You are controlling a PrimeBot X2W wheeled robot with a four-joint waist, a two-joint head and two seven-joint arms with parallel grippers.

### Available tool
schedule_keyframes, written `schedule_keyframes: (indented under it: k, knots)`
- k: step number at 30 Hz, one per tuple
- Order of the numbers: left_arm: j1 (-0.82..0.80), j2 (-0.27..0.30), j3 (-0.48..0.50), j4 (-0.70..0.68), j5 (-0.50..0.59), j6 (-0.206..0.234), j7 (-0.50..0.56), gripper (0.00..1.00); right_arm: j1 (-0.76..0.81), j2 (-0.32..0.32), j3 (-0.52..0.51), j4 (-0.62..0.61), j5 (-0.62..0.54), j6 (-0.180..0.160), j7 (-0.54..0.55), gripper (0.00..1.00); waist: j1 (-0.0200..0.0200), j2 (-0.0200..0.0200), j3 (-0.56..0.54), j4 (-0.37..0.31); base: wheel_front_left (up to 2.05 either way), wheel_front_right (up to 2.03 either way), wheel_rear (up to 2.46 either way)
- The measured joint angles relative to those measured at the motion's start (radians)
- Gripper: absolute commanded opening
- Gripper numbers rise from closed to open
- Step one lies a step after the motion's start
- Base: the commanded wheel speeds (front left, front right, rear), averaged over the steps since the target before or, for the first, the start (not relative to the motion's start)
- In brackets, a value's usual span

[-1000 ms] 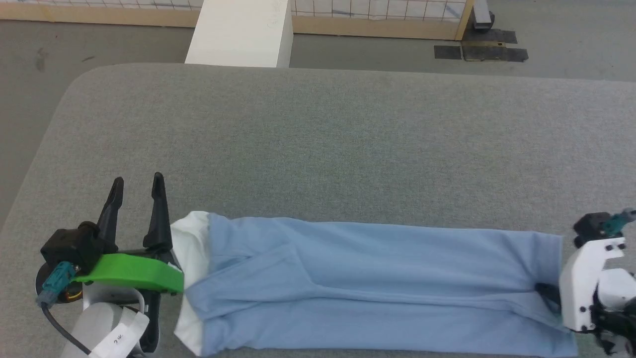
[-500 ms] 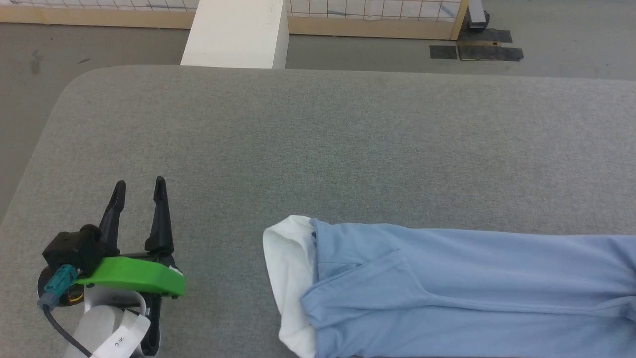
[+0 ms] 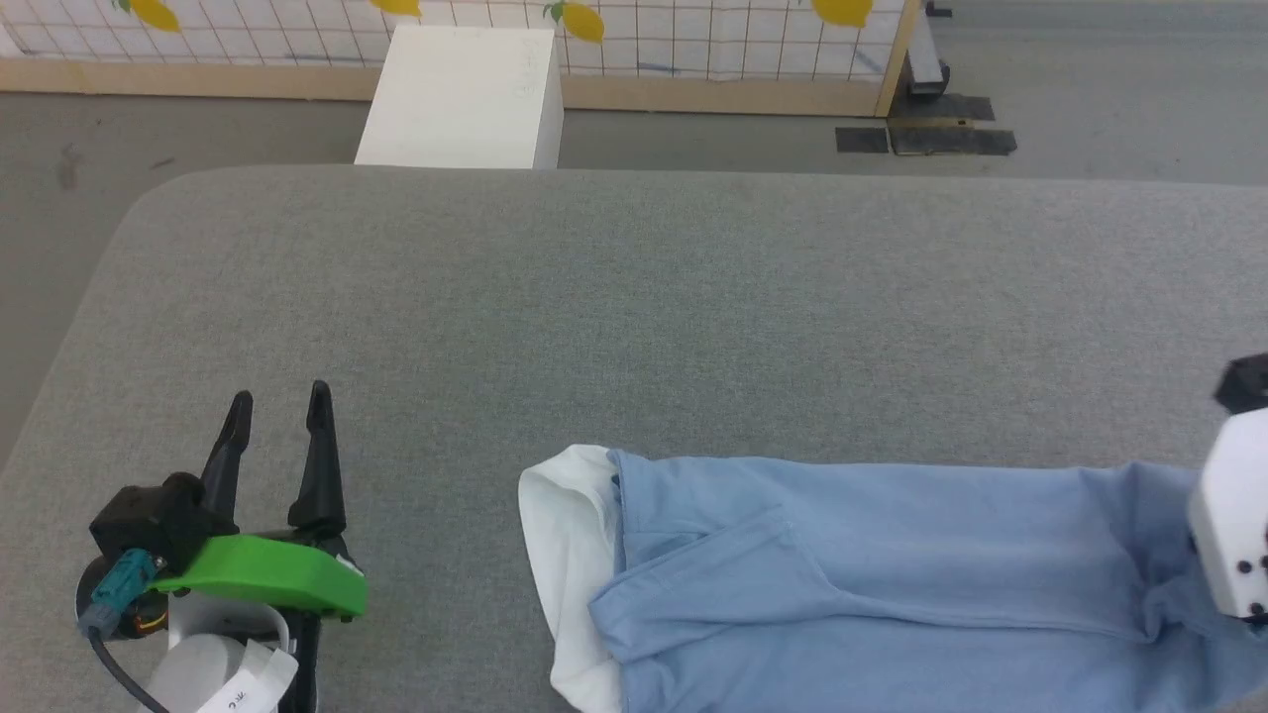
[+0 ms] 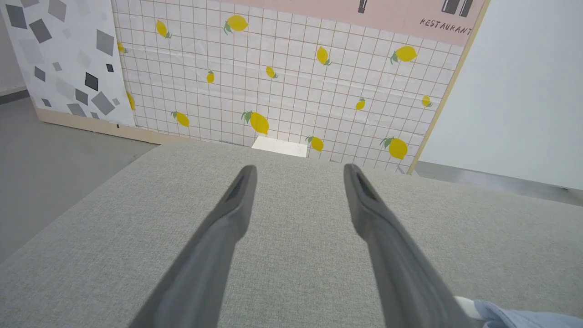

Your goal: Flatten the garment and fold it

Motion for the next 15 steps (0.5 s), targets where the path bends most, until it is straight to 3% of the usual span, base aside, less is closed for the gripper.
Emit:
schedule_keyframes:
  k: [7, 15]
  knots:
    - [0.017, 0.004, -0.002, -0.01, -0.001, 0.009, 0.008, 1.0, 0.001, 0.032, 0.146, -0.175, 0.09, 0.0, 0.064, 0.0, 0.0, 0.0, -0.029, -0.002, 0.0, 0.0, 0.0]
    - [0.03, 0.006, -0.003, -0.031, -0.002, 0.021, 0.008, 1.0, -0.035, 0.114, 0.333, -0.18, 0.135, 0.0, -0.01, 0.0, 0.0, 0.0, -0.038, 0.015, 0.0, 0.0, 0.0]
